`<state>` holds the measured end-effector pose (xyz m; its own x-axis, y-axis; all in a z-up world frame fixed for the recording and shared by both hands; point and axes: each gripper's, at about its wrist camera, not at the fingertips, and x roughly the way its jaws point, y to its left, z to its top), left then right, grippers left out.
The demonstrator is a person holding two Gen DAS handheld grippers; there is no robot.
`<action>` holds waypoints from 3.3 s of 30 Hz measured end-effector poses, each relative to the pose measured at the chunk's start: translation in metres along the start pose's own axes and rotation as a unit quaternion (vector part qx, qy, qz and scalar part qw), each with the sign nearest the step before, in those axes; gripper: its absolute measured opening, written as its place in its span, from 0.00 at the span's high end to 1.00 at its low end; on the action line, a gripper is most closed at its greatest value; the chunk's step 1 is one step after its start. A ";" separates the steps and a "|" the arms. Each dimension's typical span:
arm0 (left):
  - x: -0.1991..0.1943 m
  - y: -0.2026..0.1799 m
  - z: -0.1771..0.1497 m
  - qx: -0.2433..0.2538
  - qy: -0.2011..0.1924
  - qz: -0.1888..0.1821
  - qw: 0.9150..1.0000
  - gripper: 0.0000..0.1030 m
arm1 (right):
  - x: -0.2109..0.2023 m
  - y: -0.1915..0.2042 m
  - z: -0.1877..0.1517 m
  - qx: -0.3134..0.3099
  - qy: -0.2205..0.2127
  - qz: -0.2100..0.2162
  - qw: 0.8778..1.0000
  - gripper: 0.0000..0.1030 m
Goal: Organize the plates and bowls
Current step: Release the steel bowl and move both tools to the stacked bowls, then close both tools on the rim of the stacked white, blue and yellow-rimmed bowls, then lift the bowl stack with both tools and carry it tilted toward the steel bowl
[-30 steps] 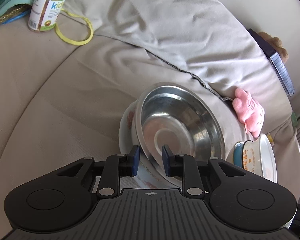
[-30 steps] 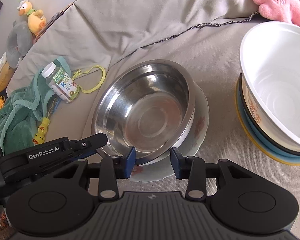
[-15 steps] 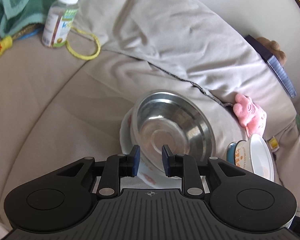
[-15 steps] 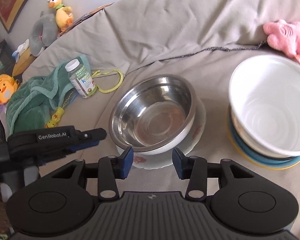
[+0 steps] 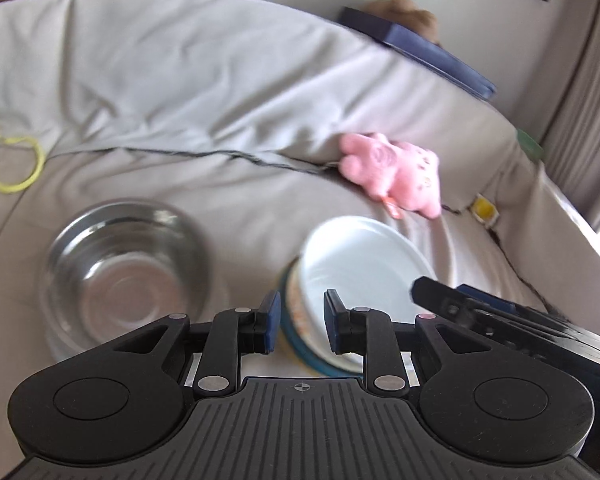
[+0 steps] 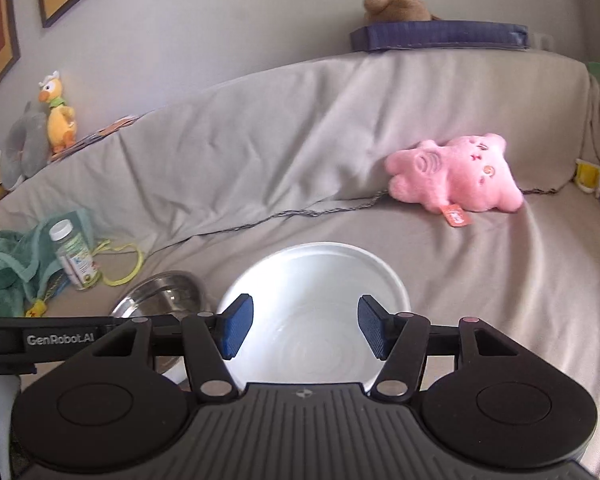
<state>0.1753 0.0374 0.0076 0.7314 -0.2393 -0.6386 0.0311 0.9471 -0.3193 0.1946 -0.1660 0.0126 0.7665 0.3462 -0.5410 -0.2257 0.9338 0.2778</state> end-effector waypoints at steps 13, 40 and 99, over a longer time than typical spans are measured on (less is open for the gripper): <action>0.041 -0.028 -0.003 0.051 0.009 0.040 0.998 0.75 | 0.055 -0.063 -0.032 0.080 0.047 -0.022 0.995 0.40; 0.044 -0.040 -0.001 0.058 0.025 0.050 0.997 0.75 | 0.069 -0.072 -0.055 0.100 0.049 0.043 0.993 0.48; 0.129 -0.005 -0.003 -0.006 0.197 0.013 0.980 0.42 | 0.096 -0.105 -0.036 0.167 0.083 0.092 0.978 0.61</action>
<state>0.2681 0.0012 -0.0754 0.4122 -0.2819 -0.8664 0.0069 0.9519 -0.3064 0.2696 -0.2273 -0.0971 0.6174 0.5409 -0.5712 -0.1203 0.7825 0.6110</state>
